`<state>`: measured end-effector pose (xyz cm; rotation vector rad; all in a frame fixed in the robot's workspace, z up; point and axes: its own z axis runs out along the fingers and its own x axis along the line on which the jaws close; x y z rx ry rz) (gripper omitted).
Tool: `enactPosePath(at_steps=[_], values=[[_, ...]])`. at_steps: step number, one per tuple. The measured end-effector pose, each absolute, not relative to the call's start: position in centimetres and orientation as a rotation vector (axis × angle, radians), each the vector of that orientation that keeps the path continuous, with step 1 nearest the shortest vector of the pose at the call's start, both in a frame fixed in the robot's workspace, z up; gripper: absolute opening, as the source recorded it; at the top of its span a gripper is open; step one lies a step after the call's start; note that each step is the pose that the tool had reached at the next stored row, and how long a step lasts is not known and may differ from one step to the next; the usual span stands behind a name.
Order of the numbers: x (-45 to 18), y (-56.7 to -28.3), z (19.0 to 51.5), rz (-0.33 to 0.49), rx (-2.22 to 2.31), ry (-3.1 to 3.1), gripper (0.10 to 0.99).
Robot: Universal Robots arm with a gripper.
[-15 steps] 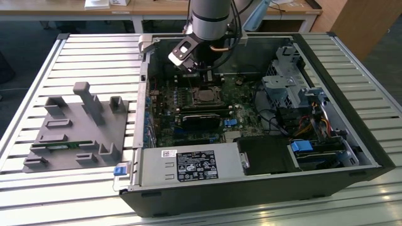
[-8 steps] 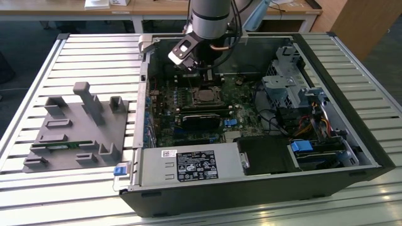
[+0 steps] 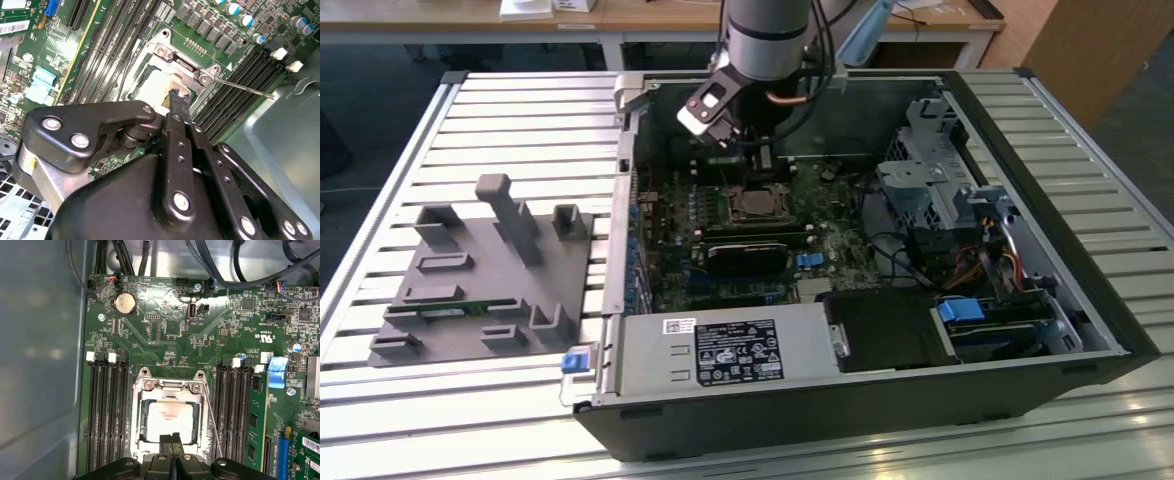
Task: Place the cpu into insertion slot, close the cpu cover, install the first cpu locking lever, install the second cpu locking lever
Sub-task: 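Install the first cpu locking lever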
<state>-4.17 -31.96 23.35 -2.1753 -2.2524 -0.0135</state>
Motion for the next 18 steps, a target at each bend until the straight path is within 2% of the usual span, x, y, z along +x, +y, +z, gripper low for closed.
enactPosePath(at_steps=[18], values=[[-4.17,-31.96,23.97,-0.014,-2.175,-2.252,0.106]])
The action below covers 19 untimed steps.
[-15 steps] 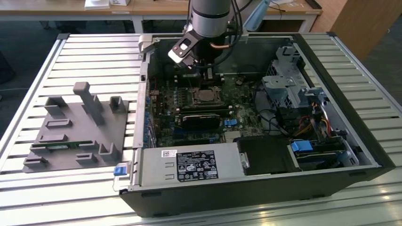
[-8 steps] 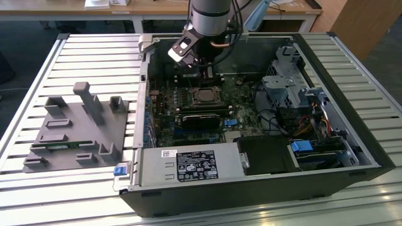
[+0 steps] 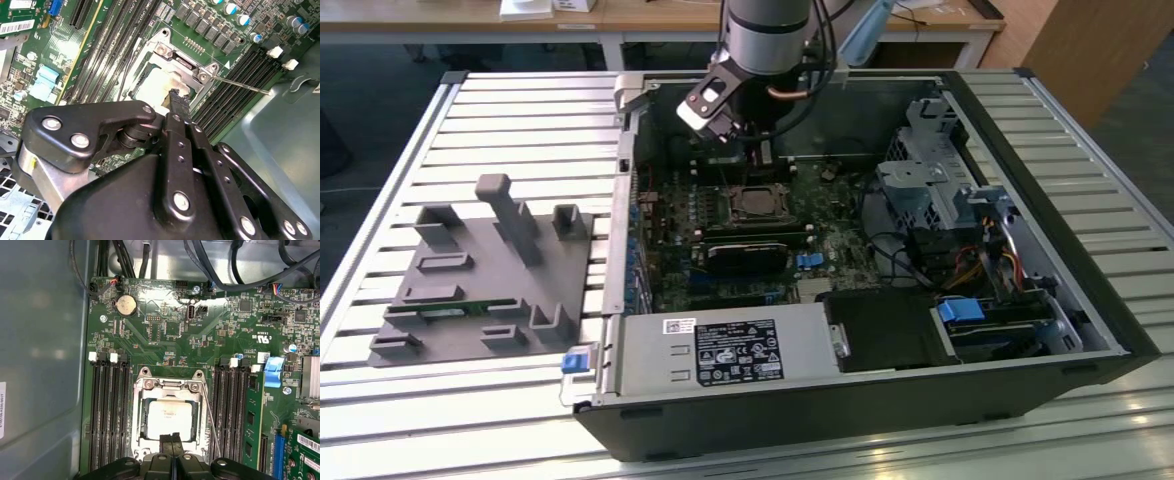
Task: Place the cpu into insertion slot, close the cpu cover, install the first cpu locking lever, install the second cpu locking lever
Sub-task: 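Install the first cpu locking lever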
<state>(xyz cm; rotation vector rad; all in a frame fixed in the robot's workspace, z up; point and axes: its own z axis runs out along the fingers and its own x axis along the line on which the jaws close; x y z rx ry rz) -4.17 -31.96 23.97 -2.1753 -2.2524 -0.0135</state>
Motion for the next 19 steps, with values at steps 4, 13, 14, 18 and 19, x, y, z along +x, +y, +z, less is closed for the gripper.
enactPosePath(at_steps=[4,13,14,18,19], values=[[-4.17,-31.96,24.06,-0.014,-2.175,-2.252,0.106],[-4.17,-31.96,24.35,-0.013,-2.175,-2.252,0.106],[-4.17,-31.96,24.38,-0.013,-2.175,-2.252,0.106],[-4.17,-31.96,24.52,-0.014,-2.175,-2.252,0.106],[-4.17,-31.96,24.55,-0.013,-2.175,-2.252,0.106]])
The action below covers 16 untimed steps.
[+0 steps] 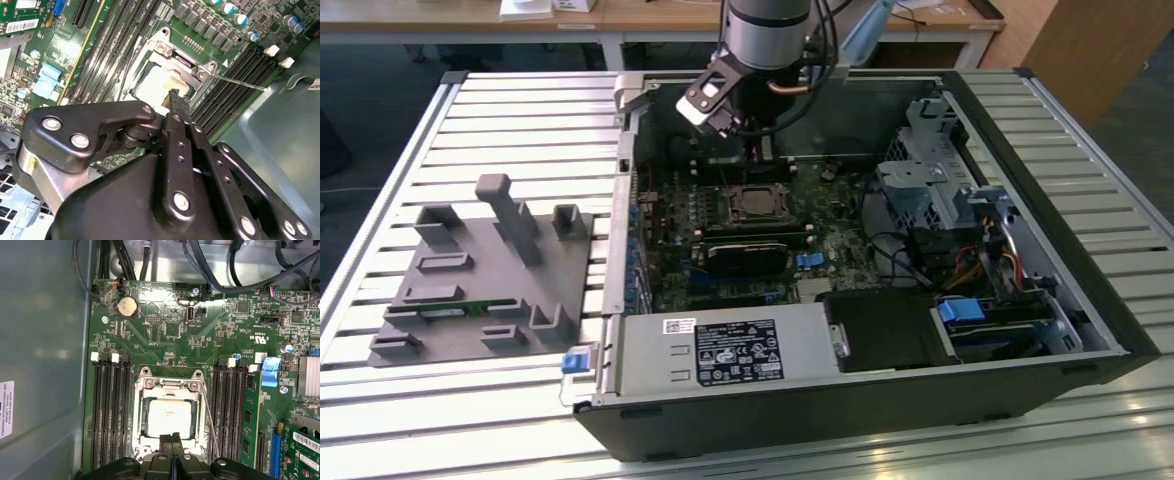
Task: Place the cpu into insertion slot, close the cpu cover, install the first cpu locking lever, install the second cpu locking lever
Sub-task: 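Install the first cpu locking lever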
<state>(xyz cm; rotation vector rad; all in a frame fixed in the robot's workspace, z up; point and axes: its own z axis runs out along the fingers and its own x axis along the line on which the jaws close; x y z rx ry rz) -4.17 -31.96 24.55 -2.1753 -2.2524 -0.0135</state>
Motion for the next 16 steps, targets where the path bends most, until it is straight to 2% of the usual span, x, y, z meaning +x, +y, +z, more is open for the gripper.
enactPosePath(at_steps=[16], values=[[-4.17,-31.96,25.18,-0.014,-2.175,-2.252,0.106]])
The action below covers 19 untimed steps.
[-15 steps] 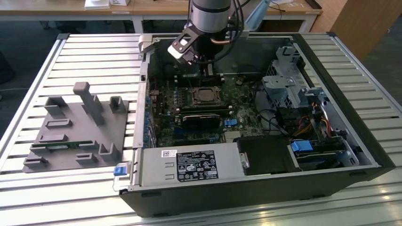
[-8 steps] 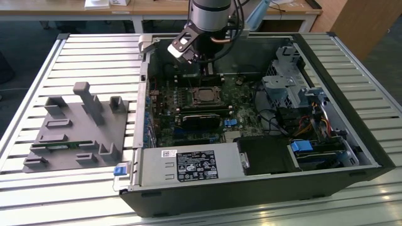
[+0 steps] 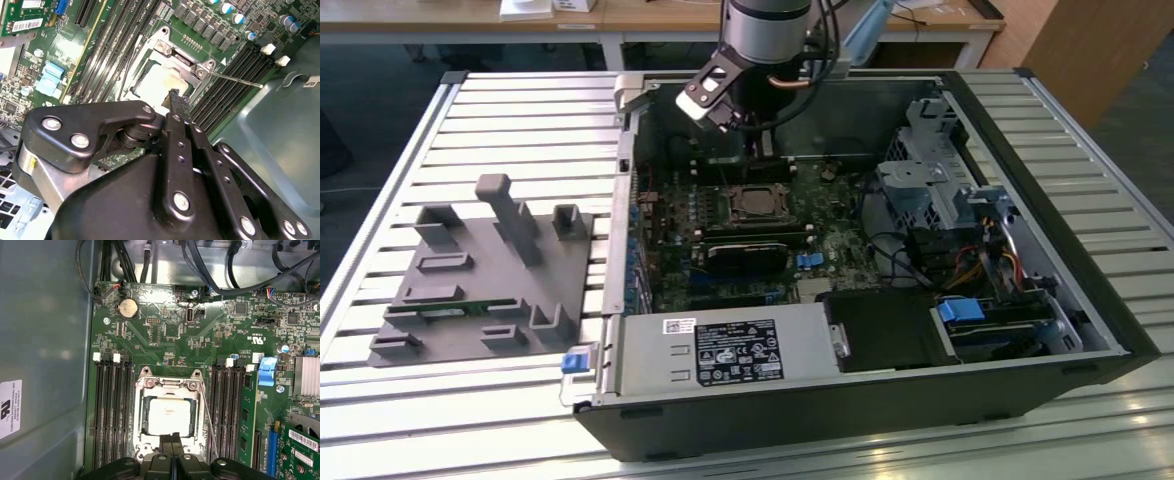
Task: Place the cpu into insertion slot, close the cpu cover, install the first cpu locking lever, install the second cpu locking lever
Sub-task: 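Install the first cpu locking lever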
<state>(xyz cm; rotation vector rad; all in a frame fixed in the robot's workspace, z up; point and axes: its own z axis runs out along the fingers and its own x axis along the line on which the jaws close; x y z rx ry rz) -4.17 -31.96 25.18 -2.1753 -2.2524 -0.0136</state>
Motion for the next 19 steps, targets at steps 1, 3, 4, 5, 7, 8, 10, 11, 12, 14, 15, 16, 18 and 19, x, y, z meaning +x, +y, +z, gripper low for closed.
enactPosePath(at_steps=[1,3,4,5,7,8,10,11,12,14,15,16,18,19], values=[[-4.16,-31.96,25.2,-0.014,-2.175,-2.252,0.106],[-4.17,-31.96,25.23,-0.014,-2.175,-2.252,0.106],[-4.17,-31.96,25.25,-0.014,-2.175,-2.252,0.106],[-4.17,-31.96,25.28,-0.013,-2.175,-2.252,0.106],[-4.17,-31.96,25.31,-0.013,-2.175,-2.252,0.106],[-4.17,-31.96,25.32,-0.014,-2.175,-2.252,0.106],[-4.17,-31.96,25.36,-0.014,-2.175,-2.252,0.106],[-4.17,-31.96,25.39,-0.013,-2.175,-2.252,0.106],[-4.17,-31.96,25.42,-0.013,-2.175,-2.252,0.106],[-4.17,-31.96,25.47,-0.013,-2.175,-2.252,0.106],[-4.17,-31.96,25.51,-0.013,-2.175,-2.252,0.106],[-4.17,-31.96,25.56,-0.013,-2.175,-2.252,0.106],[-4.17,-31.96,25.68,-0.013,-2.175,-2.252,0.106],[-4.17,-31.96,25.76,-0.013,-2.175,-2.252,0.106]])
